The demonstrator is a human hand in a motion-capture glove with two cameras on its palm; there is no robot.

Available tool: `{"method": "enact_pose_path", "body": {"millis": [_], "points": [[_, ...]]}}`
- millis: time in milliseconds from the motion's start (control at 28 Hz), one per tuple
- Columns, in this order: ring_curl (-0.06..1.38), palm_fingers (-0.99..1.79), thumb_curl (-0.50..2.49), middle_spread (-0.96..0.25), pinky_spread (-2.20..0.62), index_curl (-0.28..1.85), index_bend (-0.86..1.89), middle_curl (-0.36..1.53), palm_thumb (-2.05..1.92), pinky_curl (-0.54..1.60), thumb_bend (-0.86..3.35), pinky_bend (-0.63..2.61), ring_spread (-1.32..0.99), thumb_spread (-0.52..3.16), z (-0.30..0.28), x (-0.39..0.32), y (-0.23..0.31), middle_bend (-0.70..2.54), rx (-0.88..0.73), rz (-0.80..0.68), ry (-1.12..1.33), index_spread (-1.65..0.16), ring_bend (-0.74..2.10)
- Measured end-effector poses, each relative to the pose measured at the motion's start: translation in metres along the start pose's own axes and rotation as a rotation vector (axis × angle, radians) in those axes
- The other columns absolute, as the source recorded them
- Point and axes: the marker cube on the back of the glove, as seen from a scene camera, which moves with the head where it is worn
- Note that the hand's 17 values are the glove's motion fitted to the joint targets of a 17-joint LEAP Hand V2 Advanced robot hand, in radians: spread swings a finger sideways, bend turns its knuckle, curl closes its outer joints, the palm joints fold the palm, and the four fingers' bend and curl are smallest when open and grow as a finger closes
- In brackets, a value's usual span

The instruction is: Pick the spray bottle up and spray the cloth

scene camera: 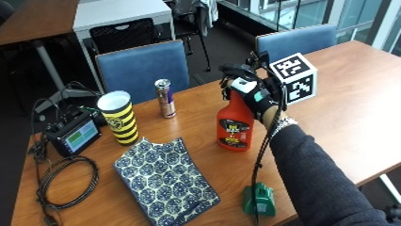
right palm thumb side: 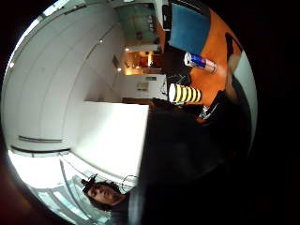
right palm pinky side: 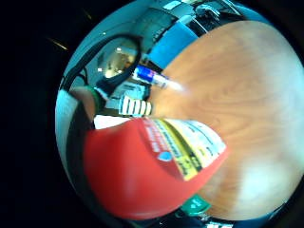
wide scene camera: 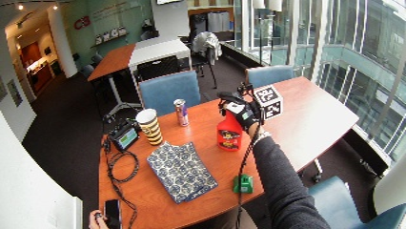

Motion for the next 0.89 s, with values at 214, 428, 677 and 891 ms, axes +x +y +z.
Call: {"method": "enact_pose_path", "body": {"millis": [214, 428, 677, 891], "points": [[0.46, 1.36, 0.63, -0.26, -0.2, 0.5, 0.26, 0.51, 1.02, 0.29, -0.04, 0.34, -0.25, 0.33, 0.0, -0.014, -0.012, 0.48, 0.005, -0.033, 0.015, -0.33, 0.5], [0.47, 1.38, 0.65, -0.27, -0.26, 0.53, 0.28, 0.52, 1.0, 0.33, -0.03, 0.36, -0.26, 0.28, 0.001, -0.028, -0.015, 0.52, -0.003, -0.074, 0.017, -0.34, 0.55], [0.48, 1.36, 0.68, -0.26, -0.3, 0.55, 0.28, 0.53, 0.98, 0.35, -0.03, 0.39, -0.27, 0.25, 0.001, -0.041, -0.013, 0.54, 0.017, -0.117, 0.021, -0.34, 0.57], [0.49, 1.36, 0.7, -0.26, -0.31, 0.57, 0.28, 0.54, 0.97, 0.36, -0.03, 0.4, -0.27, 0.24, 0.003, -0.026, -0.015, 0.57, 0.032, -0.14, 0.012, -0.35, 0.58]]}}
